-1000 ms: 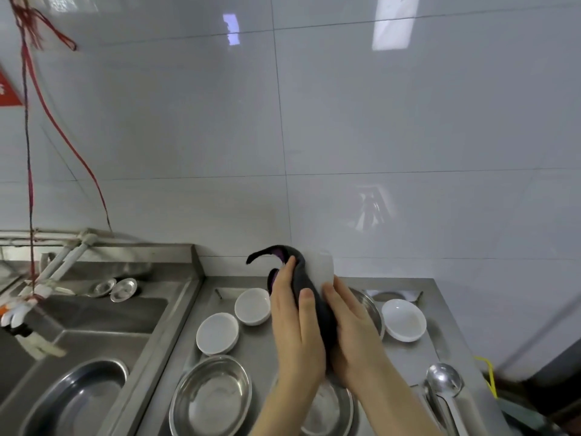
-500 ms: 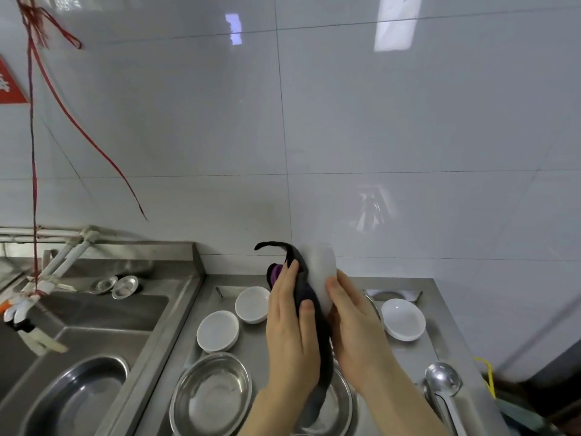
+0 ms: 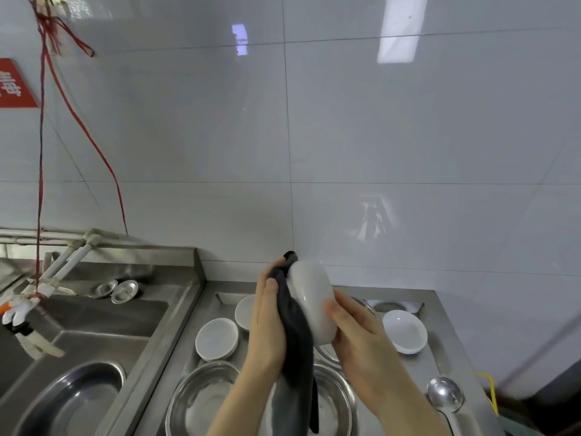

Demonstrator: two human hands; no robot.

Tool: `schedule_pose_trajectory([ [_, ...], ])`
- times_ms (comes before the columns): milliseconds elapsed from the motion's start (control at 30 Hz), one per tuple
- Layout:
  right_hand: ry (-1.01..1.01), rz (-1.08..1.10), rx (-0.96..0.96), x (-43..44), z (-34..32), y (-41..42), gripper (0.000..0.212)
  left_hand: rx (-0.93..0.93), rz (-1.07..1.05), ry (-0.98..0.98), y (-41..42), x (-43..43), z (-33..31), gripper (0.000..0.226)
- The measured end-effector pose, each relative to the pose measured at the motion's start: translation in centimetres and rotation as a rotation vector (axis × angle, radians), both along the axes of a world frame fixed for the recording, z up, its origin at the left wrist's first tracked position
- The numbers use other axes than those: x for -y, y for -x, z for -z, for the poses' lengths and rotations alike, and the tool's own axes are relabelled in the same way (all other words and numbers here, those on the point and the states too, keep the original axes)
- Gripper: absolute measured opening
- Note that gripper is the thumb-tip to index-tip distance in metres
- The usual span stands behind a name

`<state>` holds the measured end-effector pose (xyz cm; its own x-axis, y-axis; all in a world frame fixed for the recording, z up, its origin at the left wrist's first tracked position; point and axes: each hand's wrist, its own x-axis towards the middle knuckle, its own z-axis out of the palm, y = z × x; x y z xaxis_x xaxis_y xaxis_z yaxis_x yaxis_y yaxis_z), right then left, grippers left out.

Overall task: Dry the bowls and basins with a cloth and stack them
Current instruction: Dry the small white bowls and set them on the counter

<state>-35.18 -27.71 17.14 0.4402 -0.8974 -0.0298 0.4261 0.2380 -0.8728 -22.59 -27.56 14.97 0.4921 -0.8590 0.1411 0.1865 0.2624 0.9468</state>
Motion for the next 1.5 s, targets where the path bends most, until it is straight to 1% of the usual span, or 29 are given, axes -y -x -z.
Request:
schedule_pose_trajectory([
  [67,-0.108,-0.006,0.140,0.1,0.2,-0.6,0.031,-0.055,-0.074,0.005,0.7,-0.2,0.6,0.042],
  [133,-0.206,-0.002,0.228,0.3,0.4,-1.0,0.033,-0.022,-0.148,-0.005,1.0,-0.3,1.0,0.042],
  [200,-0.277,0.007,0.313,0.8,0.6,-1.4,0.038,0.093,-0.183,-0.019,1.4,-0.5,1.4,0.043],
  [267,-0.310,0.010,0.341,1.3,0.5,-1.6,0.042,0.246,-0.172,-0.021,2.3,-0.9,2.0,0.045],
  [333,-0.315,0.016,0.292,1.7,0.4,-1.5,0.043,0.450,-0.146,-0.001,3.1,-1.2,2.7,0.049],
  [400,-0.312,0.022,0.251,1.8,0.1,-1.1,0.039,0.608,-0.137,0.021,3.0,-0.9,3.0,0.050],
  [467,-0.294,0.014,0.240,1.8,-0.2,-0.7,0.036,0.714,-0.128,0.026,2.6,-0.5,2.4,0.048],
  [567,-0.284,0.043,0.220,1.8,-0.6,-0.2,0.041,0.848,-0.100,0.097,2.5,-0.4,1.0,0.050],
  [600,-0.268,0.059,0.184,1.8,-0.7,-0.2,0.042,0.919,-0.100,0.130,2.7,-0.3,0.6,0.050],
  [700,-0.202,0.091,0.028,1.9,-0.1,-0.2,0.027,1.158,-0.139,0.203,3.5,0.3,0.0,0.049],
  [733,-0.205,0.120,-0.014,1.8,0.0,-0.1,0.025,1.194,-0.136,0.206,3.5,0.5,-0.3,0.048],
  [767,-0.206,0.128,-0.016,1.7,-0.1,0.0,0.024,1.212,-0.126,0.213,3.3,0.6,-0.7,0.048],
  [833,-0.212,0.081,0.009,1.1,-0.6,0.5,0.027,1.204,-0.108,0.204,2.5,0.6,-1.2,0.045],
  [867,-0.211,0.052,-0.001,0.8,-0.8,0.7,0.028,1.159,-0.091,0.172,1.9,0.6,-1.5,0.044],
  [900,-0.201,0.026,-0.024,0.5,-0.6,1.0,0.028,1.057,-0.041,0.119,1.2,0.6,-1.6,0.042],
  [967,-0.190,-0.009,-0.063,0.1,-0.2,1.6,0.024,0.754,0.078,0.023,-0.1,1.0,-1.6,0.038],
  [1000,-0.182,-0.018,-0.077,0.0,0.1,1.8,0.023,0.668,0.100,-0.002,-0.6,1.0,-1.6,0.037],
  [1033,-0.165,-0.027,-0.079,-0.1,0.1,1.9,0.024,0.665,0.096,-0.004,-0.8,0.8,-1.6,0.038],
  [1067,-0.147,-0.026,-0.082,-0.2,-0.3,1.8,0.029,0.715,0.090,0.011,-0.7,0.5,-1.6,0.042],
  [1133,-0.167,-0.008,-0.007,0.1,-0.7,1.6,0.038,0.905,0.081,0.079,0.3,-0.5,-1.5,0.049],
  [1200,-0.200,0.000,0.064,0.4,-1.2,1.3,0.035,1.093,0.043,0.162,1.6,-1.1,-1.3,0.053],
  [1233,-0.203,0.003,0.079,0.6,-1.3,1.3,0.033,1.145,0.024,0.183,2.0,-1.2,-1.1,0.054],
  [1267,-0.206,0.008,0.076,0.7,-1.2,1.3,0.032,1.157,0.009,0.190,2.1,-1.2,-1.1,0.054],
  [1300,-0.210,0.012,0.069,0.7,-1.0,1.3,0.033,1.129,0.003,0.178,2.0,-1.0,-1.0,0.054],
  [1367,-0.241,0.017,0.069,0.4,-0.6,1.4,0.038,0.982,0.012,0.118,1.2,-0.7,-0.9,0.052],
  [1433,-0.275,0.013,0.104,0.3,-0.2,1.3,0.043,0.736,-0.018,0.060,0.9,-0.5,-0.9,0.049],
  [1500,-0.308,0.017,0.210,0.4,0.0,1.1,0.048,0.461,-0.072,-0.005,1.5,-0.4,-0.9,0.041],
])
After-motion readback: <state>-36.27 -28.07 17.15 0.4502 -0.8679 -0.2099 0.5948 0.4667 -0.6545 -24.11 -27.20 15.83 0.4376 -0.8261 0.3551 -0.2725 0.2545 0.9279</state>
